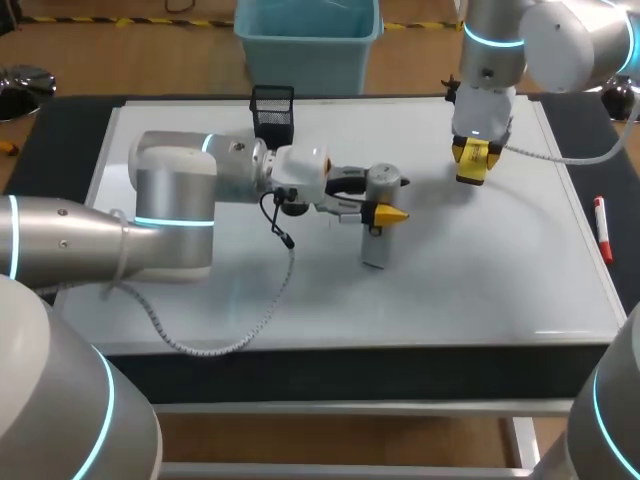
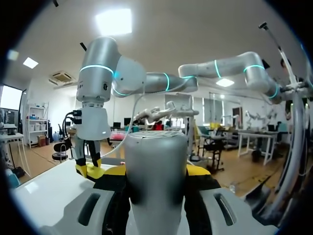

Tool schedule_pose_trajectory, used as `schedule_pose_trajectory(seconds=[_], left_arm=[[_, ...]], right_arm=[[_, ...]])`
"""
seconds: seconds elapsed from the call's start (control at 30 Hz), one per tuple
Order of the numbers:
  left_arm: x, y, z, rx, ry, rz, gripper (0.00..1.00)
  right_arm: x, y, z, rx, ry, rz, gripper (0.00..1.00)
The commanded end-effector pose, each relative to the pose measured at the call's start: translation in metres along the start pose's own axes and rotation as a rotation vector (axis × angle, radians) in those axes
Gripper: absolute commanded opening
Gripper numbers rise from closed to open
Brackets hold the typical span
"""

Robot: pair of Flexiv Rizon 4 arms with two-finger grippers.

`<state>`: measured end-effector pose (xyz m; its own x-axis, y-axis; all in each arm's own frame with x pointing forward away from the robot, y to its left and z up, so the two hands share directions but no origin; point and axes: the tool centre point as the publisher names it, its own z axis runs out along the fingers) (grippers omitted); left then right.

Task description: Pick up the inspection probe, press it on each red-marked spot on the whiteboard one by one, put down the probe, pick up the eraser, and wipe off all the red marks.

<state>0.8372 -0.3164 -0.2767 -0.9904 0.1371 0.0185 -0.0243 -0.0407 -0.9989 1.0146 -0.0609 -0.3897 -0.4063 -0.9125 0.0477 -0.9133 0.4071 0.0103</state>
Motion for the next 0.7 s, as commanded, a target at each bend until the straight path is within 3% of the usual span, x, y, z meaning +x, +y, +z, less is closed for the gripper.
schedule_pose_trajectory(seconds=[0.03, 0.7], left_arm=[[-0.0024, 0.0034, 0.0018, 0.003, 0.001, -0.002, 0.00], [-0.0054, 0.0072, -0.0011, -0.003, -0.004, -0.004, 0.00]], right_arm=[[0.0001, -0.0014, -0.0007, 0.000, 0.003, -0.002, 0.00], [0.0001, -0.0014, -0.0007, 0.000, 0.003, -0.002, 0.00]])
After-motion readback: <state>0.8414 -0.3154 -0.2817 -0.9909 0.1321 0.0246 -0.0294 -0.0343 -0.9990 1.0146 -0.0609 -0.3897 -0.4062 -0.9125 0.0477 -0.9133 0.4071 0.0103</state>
